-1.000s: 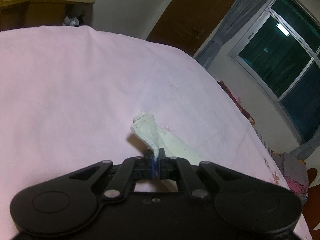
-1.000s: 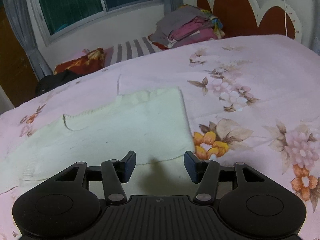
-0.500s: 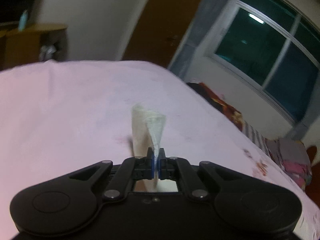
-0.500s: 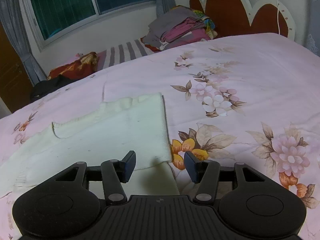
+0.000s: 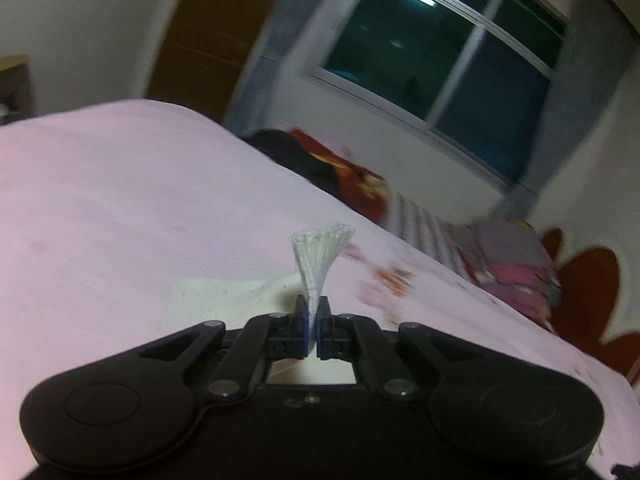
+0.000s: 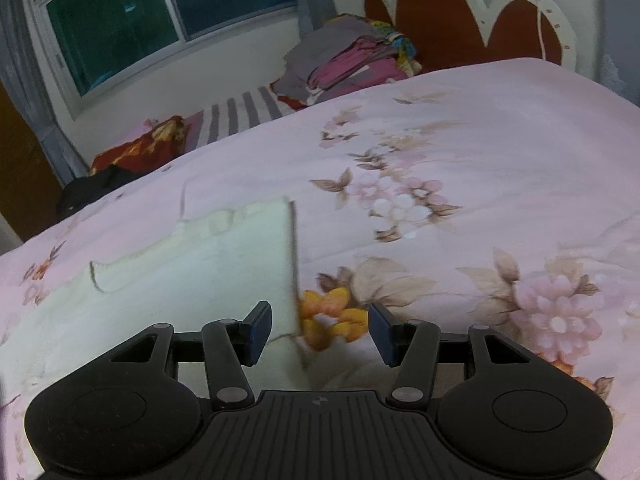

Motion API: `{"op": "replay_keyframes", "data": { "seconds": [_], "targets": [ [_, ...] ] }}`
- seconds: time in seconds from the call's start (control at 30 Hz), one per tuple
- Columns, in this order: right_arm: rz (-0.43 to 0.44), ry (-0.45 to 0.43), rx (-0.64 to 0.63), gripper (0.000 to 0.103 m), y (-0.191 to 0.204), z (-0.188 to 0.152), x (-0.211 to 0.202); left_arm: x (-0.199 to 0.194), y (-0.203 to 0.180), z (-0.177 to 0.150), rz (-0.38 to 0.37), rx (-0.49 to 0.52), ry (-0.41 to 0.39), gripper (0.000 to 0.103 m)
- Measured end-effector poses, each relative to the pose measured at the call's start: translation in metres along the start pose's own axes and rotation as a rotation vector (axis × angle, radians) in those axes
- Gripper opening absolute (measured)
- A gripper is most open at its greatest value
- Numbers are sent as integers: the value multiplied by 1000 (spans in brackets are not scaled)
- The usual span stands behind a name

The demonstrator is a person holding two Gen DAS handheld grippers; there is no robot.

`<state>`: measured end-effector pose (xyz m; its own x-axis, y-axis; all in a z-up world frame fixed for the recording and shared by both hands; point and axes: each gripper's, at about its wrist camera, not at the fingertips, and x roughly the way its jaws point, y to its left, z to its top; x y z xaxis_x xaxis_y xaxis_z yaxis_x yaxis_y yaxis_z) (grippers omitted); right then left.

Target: Fold small clothes

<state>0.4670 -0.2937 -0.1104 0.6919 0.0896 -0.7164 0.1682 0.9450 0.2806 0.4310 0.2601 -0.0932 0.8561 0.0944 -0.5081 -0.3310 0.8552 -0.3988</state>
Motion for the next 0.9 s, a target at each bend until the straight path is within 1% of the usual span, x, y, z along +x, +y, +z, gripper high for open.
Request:
{"op": "replay_keyframes", "data": {
  "seconds": [0.13,0.23,0.5,0.67,0.77,0.83,0.87,0.9],
  "targets": [
    [-7,1,21,54,-20,1,-3,21,-52,-18,-95,55,59,3],
    [-9,3,53,54,-35,2,-4,36,-95,-38,-159,102,116,3],
    [-2,-1,93,54,-69,6,-11,68,-195,-93,-289,255,271,3],
    [-6,-1,120,54,-94,10,-16,88,-246,-126,-325,320,334,3],
    [-11,4,128,54,-107,12,-20,94,-266,-146,-347,336,369,3],
    [-3,12,128,54,-114,13,-22,99,-279,-159,-357,358,422,4],
    [3,13,129,54,-116,14,-24,104,-284,-166,-372,365,471,15],
    [13,13,135,54,-118,15,-24,104,-287,-171,-384,376,484,29]
  ]
}}
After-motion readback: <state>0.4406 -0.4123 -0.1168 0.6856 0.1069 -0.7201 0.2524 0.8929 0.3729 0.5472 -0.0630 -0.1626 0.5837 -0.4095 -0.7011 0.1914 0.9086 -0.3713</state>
